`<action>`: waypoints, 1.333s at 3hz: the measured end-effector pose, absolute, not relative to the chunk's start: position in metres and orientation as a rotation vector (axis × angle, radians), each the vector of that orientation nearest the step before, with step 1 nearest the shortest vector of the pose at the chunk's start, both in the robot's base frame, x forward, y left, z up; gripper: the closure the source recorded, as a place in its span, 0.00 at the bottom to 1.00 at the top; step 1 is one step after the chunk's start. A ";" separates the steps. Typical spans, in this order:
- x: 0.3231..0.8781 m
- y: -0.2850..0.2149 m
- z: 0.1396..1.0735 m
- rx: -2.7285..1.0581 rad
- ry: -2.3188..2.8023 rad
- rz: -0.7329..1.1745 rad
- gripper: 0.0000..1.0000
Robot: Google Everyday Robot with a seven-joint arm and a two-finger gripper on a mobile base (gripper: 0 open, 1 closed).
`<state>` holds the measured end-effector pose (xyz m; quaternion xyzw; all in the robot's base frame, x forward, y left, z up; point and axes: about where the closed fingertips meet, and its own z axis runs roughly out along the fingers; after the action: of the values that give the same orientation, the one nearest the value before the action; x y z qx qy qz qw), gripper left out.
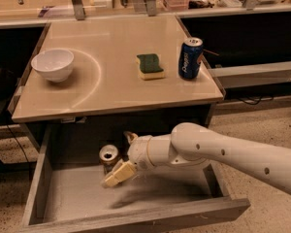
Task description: Pick orange can from top drawer and place on counter
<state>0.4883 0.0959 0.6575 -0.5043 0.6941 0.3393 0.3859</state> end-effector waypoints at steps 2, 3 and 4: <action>0.485 0.105 0.661 -1.279 1.755 0.894 0.15; 0.485 0.105 0.661 -1.279 1.755 0.894 0.38; 0.485 0.105 0.661 -1.279 1.754 0.894 0.61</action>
Offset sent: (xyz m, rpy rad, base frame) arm -0.0026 0.0080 0.0031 0.0187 0.0072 0.0092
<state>0.4852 0.1054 0.6612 -0.5023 0.6892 0.3511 0.3866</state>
